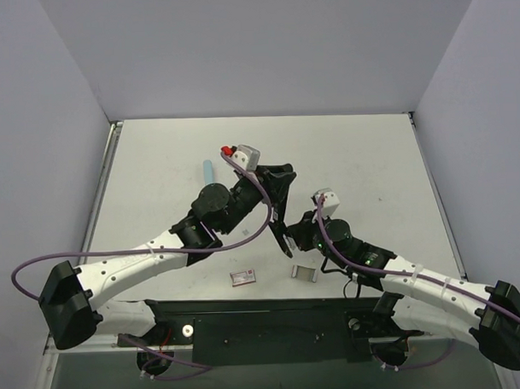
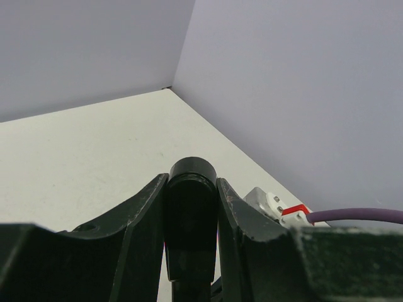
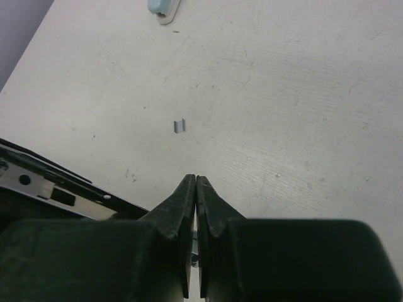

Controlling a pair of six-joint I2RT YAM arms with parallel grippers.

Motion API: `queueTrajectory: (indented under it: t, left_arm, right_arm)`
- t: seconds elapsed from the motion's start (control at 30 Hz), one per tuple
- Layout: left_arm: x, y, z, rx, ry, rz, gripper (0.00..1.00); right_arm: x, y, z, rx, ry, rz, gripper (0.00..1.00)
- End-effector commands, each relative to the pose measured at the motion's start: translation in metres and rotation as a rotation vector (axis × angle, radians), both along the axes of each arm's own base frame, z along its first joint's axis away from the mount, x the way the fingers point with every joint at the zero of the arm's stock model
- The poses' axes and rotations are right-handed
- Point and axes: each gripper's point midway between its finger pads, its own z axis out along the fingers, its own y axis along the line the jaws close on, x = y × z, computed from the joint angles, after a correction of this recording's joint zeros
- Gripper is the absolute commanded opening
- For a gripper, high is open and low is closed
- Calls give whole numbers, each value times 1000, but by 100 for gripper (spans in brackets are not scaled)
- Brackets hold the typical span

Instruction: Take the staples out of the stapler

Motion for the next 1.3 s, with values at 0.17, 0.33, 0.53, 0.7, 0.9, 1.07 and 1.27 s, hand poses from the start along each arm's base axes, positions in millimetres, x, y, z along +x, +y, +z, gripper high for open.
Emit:
queueTrajectory:
  t: [0.17, 0.33, 0.53, 0.7, 0.9, 1.07, 1.27]
  left_arm:
    - [15, 0, 58, -181, -82, 18, 0]
    - [32, -5, 47, -161, -63, 21, 0]
    - [55, -9, 37, -151, -37, 25, 0]
    - [72, -13, 29, -151, -17, 5, 0]
    - [89, -26, 21, -105, -8, -6, 0]
    - [102, -38, 10, -63, 10, -13, 0]
    - [104, -37, 4, -48, 15, -8, 0]
  right_arm:
    - [12, 25, 47, 114, -108, 48, 0]
    - [13, 32, 53, 141, -133, 74, 0]
    - [21, 36, 50, 182, -116, 78, 0]
    - [25, 43, 47, 218, -110, 101, 0]
    - [34, 50, 54, 266, -110, 120, 0]
    - [44, 60, 59, 294, -97, 137, 0]
    - [49, 62, 56, 294, -85, 136, 0]
